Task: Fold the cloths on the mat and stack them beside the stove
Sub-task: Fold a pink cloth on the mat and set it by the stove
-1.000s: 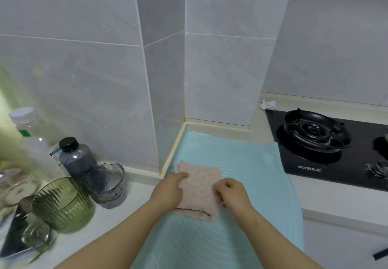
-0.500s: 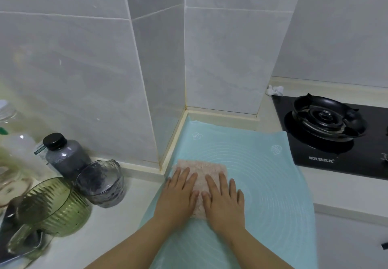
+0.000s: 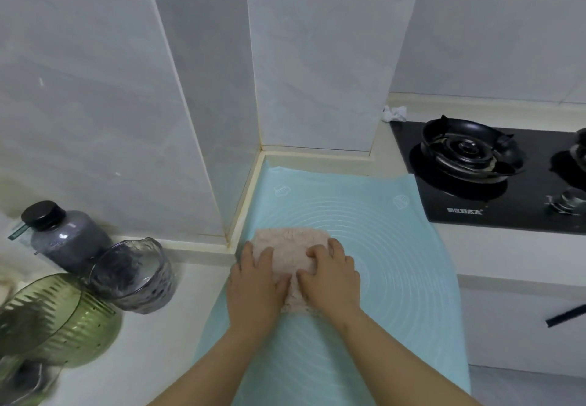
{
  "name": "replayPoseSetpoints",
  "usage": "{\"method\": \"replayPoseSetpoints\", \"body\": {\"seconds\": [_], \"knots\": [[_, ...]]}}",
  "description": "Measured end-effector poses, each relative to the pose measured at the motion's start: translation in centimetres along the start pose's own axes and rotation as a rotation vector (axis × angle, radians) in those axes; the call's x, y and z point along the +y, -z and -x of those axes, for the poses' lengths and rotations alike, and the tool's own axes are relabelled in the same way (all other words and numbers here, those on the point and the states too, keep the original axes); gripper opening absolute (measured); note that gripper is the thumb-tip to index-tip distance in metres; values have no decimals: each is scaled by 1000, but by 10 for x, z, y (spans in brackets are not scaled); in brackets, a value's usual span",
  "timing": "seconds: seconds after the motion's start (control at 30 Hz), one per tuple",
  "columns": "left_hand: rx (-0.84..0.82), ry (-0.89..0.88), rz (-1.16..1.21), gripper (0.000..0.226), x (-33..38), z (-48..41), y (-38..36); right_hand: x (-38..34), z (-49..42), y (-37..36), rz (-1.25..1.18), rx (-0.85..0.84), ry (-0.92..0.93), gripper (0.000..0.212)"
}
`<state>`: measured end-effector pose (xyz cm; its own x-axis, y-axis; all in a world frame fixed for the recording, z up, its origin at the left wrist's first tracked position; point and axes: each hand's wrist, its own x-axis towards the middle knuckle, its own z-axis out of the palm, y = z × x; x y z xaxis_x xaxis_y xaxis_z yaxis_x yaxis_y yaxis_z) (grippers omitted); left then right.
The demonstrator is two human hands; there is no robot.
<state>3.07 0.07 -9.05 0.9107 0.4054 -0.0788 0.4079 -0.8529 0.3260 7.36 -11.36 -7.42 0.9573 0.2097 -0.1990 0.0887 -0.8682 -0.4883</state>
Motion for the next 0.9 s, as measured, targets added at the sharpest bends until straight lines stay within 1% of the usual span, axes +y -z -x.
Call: {"method": "replayPoseSetpoints", "body": {"seconds": [0.07,0.13,0.23,0.3,0.37,0.47,0.5,0.57,0.67,0.73,0.87,0.9], "knots": [[-30,107,218,67,2,-3,8,-2,2,3,-184,6,-110,51],[-85,210,425,75,4,-7,15,-2,1,8,-353,-36,-231,55],[-192,278,655,80,7,-9,24,5,-1,18,-530,-121,-341,58],[-270,321,816,83,9,-12,26,13,0,26,-689,-160,-386,52],[-343,340,1007,83,15,-11,28,24,7,36,-942,-201,-438,40],[-471,284,1196,83,37,-7,32,51,18,56,-1293,-255,-474,26],[-521,245,1216,82,47,-5,32,61,22,63,-1361,-261,-484,24],[-586,140,1169,73,72,1,30,83,32,78,-1427,-230,-484,23],[-656,-9,1071,40,123,12,19,122,53,104,-1463,-114,-479,23],[-697,-51,1030,25,161,27,9,152,74,124,-1441,-37,-490,22],[-791,-124,987,14,241,69,-24,225,129,168,-1318,87,-529,16],[-821,-137,988,20,263,84,-32,246,143,179,-1289,99,-527,17]]}}
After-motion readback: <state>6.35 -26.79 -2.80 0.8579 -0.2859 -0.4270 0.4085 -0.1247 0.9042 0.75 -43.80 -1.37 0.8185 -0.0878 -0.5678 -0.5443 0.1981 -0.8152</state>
